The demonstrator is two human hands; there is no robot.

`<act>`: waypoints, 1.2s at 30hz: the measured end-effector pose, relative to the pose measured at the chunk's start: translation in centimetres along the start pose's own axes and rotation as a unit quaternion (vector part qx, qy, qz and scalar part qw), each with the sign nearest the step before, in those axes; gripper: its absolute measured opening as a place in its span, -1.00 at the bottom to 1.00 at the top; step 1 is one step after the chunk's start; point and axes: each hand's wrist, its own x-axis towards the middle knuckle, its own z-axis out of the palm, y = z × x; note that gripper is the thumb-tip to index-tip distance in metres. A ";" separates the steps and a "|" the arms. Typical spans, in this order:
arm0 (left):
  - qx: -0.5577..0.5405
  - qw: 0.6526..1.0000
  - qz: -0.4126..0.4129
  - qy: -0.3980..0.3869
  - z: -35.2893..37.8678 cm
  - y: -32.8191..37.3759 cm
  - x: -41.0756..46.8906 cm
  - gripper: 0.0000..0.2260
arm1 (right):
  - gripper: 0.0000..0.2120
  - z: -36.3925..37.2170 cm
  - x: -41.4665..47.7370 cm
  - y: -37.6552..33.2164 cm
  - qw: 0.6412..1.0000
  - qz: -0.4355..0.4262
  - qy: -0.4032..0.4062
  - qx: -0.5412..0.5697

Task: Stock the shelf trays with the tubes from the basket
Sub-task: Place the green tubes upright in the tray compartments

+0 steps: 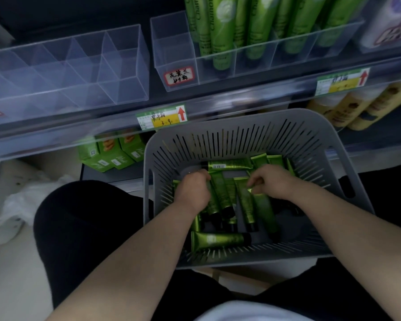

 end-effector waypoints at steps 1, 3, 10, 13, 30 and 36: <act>0.004 1.000 0.003 0.003 0.1 0.0 0.0 -0.60 | -0.80 -0.3 0.0 0.0 1.000 0.000 0.017 0.018; 0.012 1.000 0.008 0.005 0.1 -0.1 0.1 -0.60 | -0.81 -0.9 -0.3 -0.2 0.996 -0.009 0.070 0.052; 0.113 0.993 0.043 -0.002 0.6 0.6 1.3 -0.68 | -0.82 -1.1 -1.5 -0.6 0.972 -0.090 0.194 0.094; 0.191 0.977 0.062 -0.074 1.8 1.7 1.7 -0.73 | -0.83 -0.4 -1.4 -0.3 0.973 -0.088 0.199 0.080; 0.237 0.955 0.043 -0.172 1.6 3.6 4.2 -0.50 | -0.82 -0.4 -0.9 -0.2 0.978 -0.056 0.185 0.073; 0.209 0.968 0.020 -0.136 0.2 3.9 4.1 -0.41 | -0.80 -0.5 -0.6 -0.1 0.987 -0.042 0.154 0.038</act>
